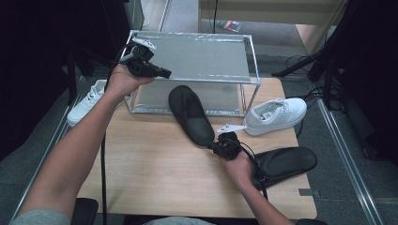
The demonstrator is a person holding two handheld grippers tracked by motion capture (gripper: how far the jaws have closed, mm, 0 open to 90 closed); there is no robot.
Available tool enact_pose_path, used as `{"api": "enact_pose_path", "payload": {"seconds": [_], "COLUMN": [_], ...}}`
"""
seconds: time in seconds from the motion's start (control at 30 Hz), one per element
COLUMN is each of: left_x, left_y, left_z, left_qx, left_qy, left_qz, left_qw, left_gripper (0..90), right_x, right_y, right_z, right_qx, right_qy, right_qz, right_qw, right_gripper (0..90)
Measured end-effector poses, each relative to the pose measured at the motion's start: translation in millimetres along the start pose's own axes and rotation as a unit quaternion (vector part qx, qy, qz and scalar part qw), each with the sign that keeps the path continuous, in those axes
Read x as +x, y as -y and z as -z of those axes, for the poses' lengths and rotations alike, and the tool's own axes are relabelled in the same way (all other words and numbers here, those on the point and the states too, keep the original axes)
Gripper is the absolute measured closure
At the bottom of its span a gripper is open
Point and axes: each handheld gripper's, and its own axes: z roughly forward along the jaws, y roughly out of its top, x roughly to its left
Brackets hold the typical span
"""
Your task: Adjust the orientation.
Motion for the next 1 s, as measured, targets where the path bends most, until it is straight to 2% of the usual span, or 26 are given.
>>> {"api": "enact_pose_path", "payload": {"seconds": [0.1, 0.23, 0.4, 0.43, 0.53, 0.7, 0.77, 1.0], "left_x": [3.0, 8.6, 12.0, 12.2, 10.9, 10.7, 10.8, 10.7], "left_y": [-3.6, -0.6, 2.1, 2.6, 3.1, 4.7, 5.8, 4.2], "left_z": [-3.7, -11.8, -12.3, -12.3, -12.6, -12.6, -12.7, -13.0], "left_qx": [0.016, 0.025, 0.016, 0.014, 0.014, 0.009, 0.005, 0.010], "left_qy": [-0.020, -0.025, -0.017, -0.016, -0.020, -0.021, -0.020, -0.022], "left_qz": [-0.006, 0.001, 0.007, 0.006, -0.001, 0.001, 0.008, 0.011], "left_qw": [0.9997, 0.9994, 0.9997, 0.9998, 0.9997, 0.9997, 0.9998, 0.9996], "left_gripper": [90.0, 90.0, 90.0, 90.0, 90.0, 90.0, 90.0, 90.0], "right_x": [-2.3, -8.4, -13.4, -13.1, -13.0, -11.6, -11.0, -5.9], "right_y": [-2.8, -5.4, -3.2, -1.9, -1.6, -1.7, -2.9, -14.7], "right_z": [2.7, 7.2, 2.7, -1.9, -2.9, -5.7, -9.3, -26.9], "right_qx": [-0.009, -0.013, 0.002, 0.008, 0.002, -0.004, -0.010, -0.018], "right_qy": [0.004, 0.013, 0.018, 0.021, 0.020, 0.020, 0.017, 0.017], "right_qz": [-0.003, -0.007, -0.012, -0.006, -0.005, -0.007, -0.014, -0.019], "right_qw": [1.0000, 0.9998, 0.9998, 0.9997, 0.9998, 0.9998, 0.9997, 0.9995], "right_gripper": [90.0, 90.0, 90.0, 90.0, 90.0, 90.0, 90.0, 90.0]}}
